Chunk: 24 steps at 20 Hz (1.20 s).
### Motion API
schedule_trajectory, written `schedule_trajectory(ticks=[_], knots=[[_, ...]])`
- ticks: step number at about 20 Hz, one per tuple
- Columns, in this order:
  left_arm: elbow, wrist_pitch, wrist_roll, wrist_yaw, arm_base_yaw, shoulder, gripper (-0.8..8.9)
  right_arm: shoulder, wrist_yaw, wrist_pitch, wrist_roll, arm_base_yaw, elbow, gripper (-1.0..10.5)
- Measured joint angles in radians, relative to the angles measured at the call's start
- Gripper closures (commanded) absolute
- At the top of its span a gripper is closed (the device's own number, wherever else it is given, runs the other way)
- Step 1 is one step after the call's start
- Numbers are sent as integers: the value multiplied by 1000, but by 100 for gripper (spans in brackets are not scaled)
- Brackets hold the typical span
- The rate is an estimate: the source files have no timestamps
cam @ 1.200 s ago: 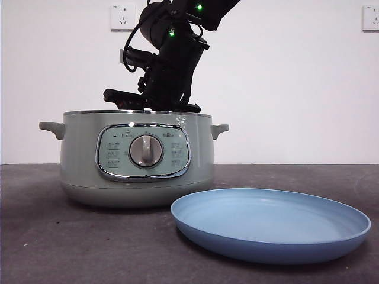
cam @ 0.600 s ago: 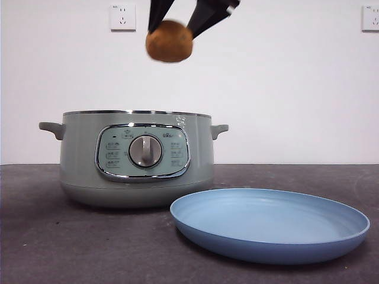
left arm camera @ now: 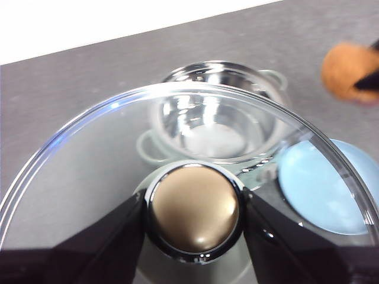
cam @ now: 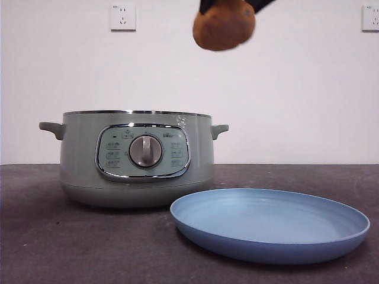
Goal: Take the potato out from the steamer,put the potato on the plate,close the lid
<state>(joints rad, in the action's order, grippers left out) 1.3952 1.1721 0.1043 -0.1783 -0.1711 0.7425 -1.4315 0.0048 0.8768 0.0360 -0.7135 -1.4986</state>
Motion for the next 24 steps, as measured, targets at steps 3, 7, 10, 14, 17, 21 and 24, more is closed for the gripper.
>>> schedule_trajectory(ticks=[3,7,10,14,17,21,24], knots=[[0,0,0,-5,0,0,822,111,2,-98,-26,0,209,964],[0,-2,0,-5,0,0,822,161,2,-224,-64,0,447,964],[0,-6,0,-6,0,0,822,155,-4,-367,-93,0,587,964],[0,-6,0,-8,0,0,822,137,-3,-532,-119,14,725,964],[0,-6,0,-8,0,2,822,115,-5,-600,-121,50,804,964],[0,-6,0,-8,0,5,822,110,-29,-625,-122,101,851,964],[0,-18,0,-20,0,13,822,110,-70,-632,-122,126,852,962]])
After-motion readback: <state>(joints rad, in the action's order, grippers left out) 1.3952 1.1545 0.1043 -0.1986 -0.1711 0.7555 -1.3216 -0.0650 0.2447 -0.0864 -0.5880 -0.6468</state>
